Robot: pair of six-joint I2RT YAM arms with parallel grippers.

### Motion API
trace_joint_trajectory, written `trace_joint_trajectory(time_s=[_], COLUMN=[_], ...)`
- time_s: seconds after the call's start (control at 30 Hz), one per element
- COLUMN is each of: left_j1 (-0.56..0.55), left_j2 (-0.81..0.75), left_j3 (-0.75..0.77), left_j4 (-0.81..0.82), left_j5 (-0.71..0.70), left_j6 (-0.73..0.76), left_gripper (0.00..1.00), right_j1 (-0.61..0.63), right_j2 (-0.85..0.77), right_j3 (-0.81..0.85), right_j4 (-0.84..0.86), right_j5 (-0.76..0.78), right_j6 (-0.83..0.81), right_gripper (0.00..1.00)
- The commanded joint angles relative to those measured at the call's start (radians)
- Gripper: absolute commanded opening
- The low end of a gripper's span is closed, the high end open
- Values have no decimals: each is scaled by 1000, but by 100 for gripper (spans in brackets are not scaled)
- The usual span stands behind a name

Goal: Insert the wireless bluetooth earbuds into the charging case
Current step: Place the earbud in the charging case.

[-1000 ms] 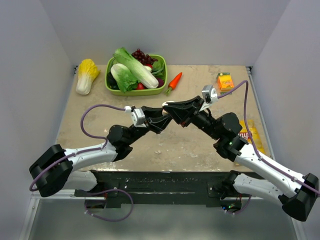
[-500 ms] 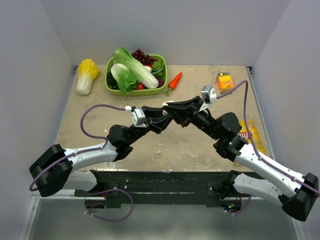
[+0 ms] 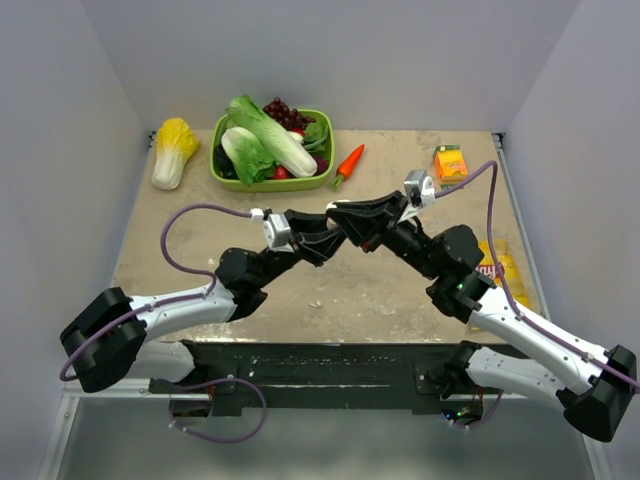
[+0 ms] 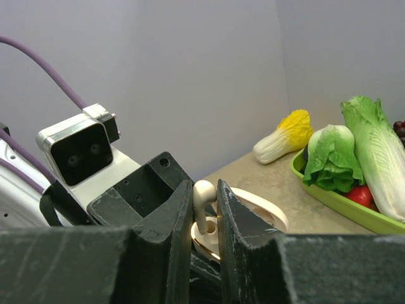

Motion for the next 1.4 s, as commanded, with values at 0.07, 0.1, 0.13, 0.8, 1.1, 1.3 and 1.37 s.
trace_joint_trajectory(time_s=[0.07,0.1,0.13,0.8,1.1,1.3,1.37], left_j1=[-9,-10,-10,-10,-10,-10,-10], left_j2=[9,10,12,18,29,21,21], left_j3=[61,64,70,86,90,89,87], left_j4=[314,314,314,322,329,331,331], left_j5=[5,5,5,7,10,10,8], left_j6=[-48,-51,-54,-73,-73,-71,-68], left_gripper=[0,0,0,0,0,0,0], right_j1=[4,4,4,4,10,10,10], right_j2=[-4,-7,-7,-8,15,15,15], right_j3=[-4,-4,-5,2,24,33,36], right_j4=[50,50,50,19,-20,-51,-66], right_j5=[24,28,30,64,39,39,50], right_j6=[-24,-25,-28,-82,-85,-93,-93], right_gripper=[0,0,0,0,0,13,22])
